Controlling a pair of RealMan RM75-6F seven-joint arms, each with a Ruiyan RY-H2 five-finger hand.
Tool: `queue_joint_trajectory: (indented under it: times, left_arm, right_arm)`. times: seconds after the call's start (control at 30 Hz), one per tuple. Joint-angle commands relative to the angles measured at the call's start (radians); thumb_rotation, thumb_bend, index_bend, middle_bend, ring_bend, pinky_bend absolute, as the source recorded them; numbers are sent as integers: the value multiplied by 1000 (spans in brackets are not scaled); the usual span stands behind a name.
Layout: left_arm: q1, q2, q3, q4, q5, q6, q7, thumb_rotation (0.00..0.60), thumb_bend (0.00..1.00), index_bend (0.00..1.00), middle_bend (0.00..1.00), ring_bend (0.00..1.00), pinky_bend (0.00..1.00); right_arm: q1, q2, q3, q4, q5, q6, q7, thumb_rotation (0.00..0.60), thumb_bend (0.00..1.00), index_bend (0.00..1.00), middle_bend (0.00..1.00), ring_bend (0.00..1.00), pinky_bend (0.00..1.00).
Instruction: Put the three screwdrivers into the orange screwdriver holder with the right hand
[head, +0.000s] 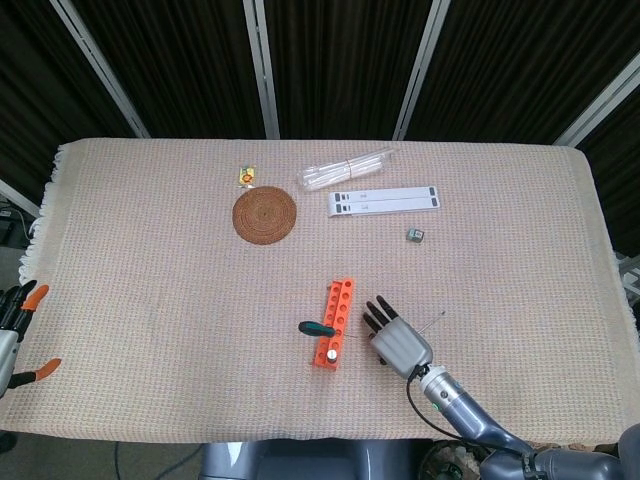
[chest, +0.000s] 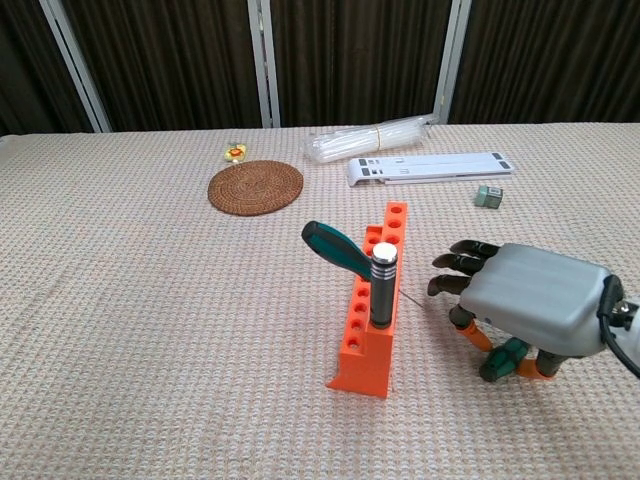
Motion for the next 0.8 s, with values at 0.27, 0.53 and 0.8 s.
queue_joint_trajectory:
  times: [0.27, 0.53, 0.8]
  left_arm:
    - [1, 2, 1, -6, 5, 5, 1, 600, 83, 0, 0, 0, 0]
    - [-2, 7, 3, -24, 18, 7, 15, 600, 83, 0, 0, 0, 0]
    - [-7, 14, 8, -54, 32, 4, 40, 600, 82, 0, 0, 0, 0]
  right_arm:
    - [-9, 109, 93, -142, 108, -33, 325, 600, 223, 604, 165, 0, 0]
    - [-16, 238, 208, -254, 173, -100, 758, 600, 228, 602, 168, 0, 0]
    - [-13, 331, 303, -275, 162, -216, 1220, 600, 227, 601, 168, 0, 0]
